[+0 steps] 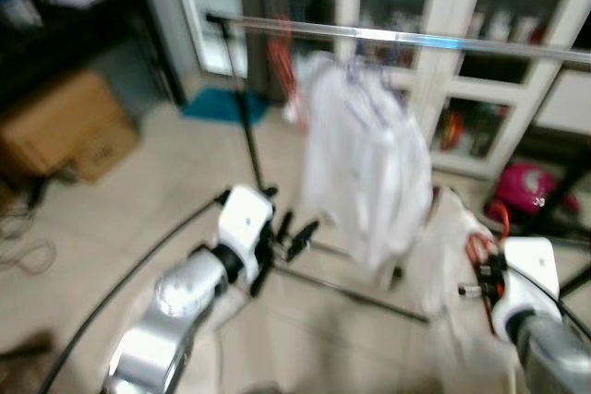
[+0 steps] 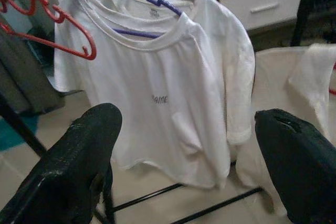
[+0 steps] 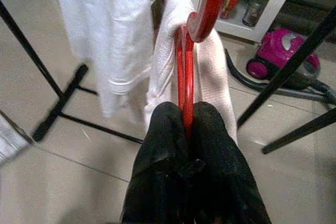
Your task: Hang hanger
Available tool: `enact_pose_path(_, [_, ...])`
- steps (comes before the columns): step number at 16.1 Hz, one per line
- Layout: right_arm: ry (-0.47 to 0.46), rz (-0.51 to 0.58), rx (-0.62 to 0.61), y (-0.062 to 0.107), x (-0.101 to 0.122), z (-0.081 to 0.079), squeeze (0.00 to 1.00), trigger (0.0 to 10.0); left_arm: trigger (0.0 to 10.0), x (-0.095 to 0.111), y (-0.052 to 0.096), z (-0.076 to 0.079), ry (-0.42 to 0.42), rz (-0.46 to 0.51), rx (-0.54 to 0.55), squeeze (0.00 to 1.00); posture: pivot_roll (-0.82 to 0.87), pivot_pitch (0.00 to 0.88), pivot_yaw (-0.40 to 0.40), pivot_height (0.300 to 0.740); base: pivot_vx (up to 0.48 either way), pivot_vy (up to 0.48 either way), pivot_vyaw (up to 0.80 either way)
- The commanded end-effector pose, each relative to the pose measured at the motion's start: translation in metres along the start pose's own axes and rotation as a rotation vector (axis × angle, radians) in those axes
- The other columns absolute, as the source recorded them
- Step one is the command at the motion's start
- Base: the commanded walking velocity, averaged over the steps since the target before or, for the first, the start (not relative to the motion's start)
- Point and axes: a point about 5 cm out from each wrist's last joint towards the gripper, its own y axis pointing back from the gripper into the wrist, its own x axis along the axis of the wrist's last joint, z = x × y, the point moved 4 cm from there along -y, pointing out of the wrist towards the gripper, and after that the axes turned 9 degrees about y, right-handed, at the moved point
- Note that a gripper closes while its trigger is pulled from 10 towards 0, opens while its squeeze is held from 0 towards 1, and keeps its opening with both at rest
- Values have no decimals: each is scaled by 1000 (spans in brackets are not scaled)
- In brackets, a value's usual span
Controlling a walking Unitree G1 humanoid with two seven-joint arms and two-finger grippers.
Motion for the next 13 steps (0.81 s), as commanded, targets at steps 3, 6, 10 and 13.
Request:
enact_pose_path(3, [-47, 24, 14, 1, 6, 0, 0, 10000, 10000, 2, -1, -3, -15, -5, 8, 0, 22, 10, 53, 740, 0, -480, 0])
enact_pose_path(6, [-119, 64, 50, 1, 15, -8, 0, 10000, 10000, 0, 0, -2, 27, -6, 10, 0, 23, 5, 50, 740, 0, 320, 0])
enact_pose_path(10, [29, 125, 150, -2, 30, -19, 0, 10000, 10000, 2, 1, -3, 20, 3, 14, 0, 25, 5, 42, 740, 0, 83, 0])
enact_pose_path(13, [114, 257, 333, 0, 54, -24, 0, 10000, 10000, 1, -2, 4, 56, -27, -120, 1000, 32, 13, 34, 740, 0, 0, 0])
